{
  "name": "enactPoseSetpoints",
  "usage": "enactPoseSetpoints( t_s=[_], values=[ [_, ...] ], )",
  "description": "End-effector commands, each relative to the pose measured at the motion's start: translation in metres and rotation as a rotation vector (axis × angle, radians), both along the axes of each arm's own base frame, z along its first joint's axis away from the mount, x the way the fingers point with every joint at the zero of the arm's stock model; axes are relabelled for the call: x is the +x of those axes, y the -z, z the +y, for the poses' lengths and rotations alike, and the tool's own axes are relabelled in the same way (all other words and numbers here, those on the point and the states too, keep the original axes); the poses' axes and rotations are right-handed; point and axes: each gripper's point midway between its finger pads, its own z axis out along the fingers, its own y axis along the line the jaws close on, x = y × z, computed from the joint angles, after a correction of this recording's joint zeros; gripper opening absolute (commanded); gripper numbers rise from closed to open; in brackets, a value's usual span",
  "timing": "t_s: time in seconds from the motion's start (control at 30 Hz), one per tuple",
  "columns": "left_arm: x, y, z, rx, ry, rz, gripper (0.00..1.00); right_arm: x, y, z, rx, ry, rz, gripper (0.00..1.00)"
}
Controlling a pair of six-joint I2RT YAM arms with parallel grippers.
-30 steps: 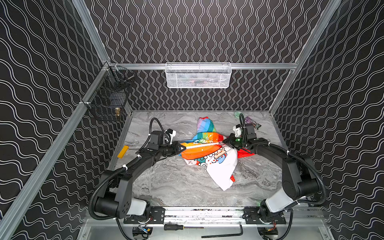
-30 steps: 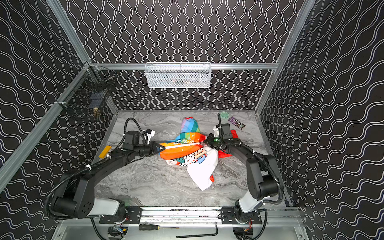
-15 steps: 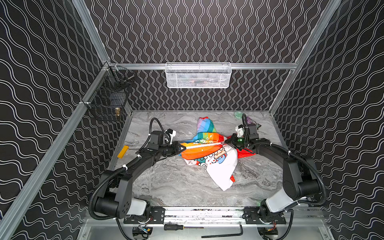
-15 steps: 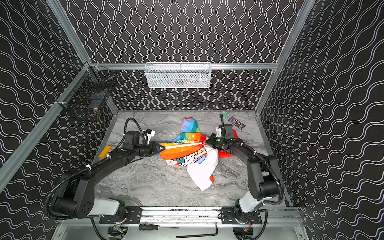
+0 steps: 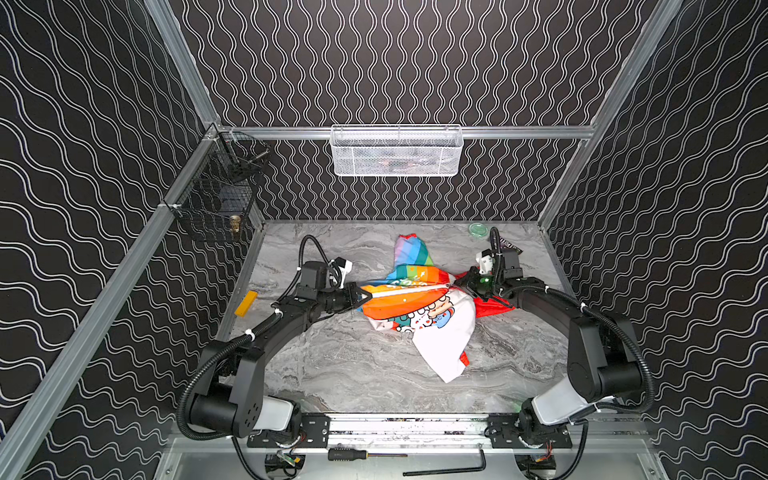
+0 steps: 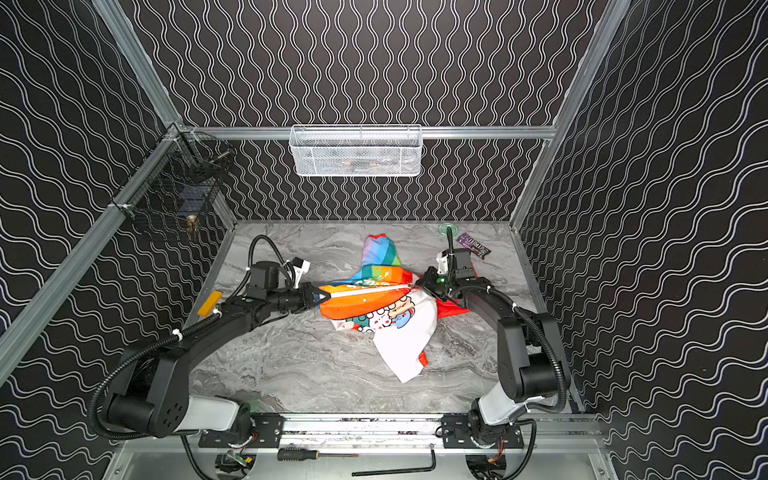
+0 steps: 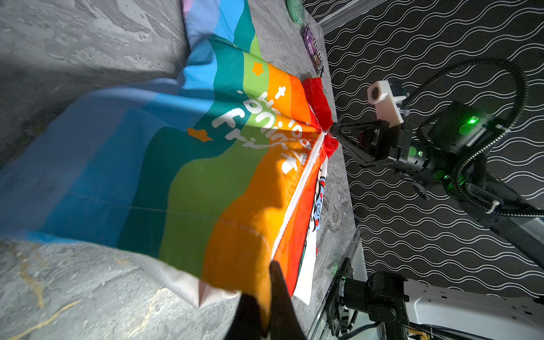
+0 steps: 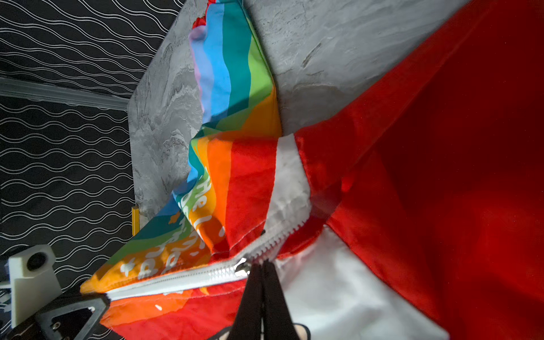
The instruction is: Zip up the jacket
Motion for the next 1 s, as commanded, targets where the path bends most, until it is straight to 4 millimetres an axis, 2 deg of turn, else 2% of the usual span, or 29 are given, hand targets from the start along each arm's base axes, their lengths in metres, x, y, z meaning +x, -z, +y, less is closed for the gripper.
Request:
enactPoseSetpoints(
  t_s=[0.0, 0.97],
  values=[
    [0.003, -0.004, 0.001, 0.007, 0.002, -0.031, 0.0, 0.002, -0.001, -0.007, -0.02, 0.013, -0.012, 0.0],
    [0.002, -0.004, 0.001, 0.01, 0.005, -0.03, 0.0, 0.011, -0.005, -0.037, -0.029, 0.065, -0.018, 0.0]
  ],
)
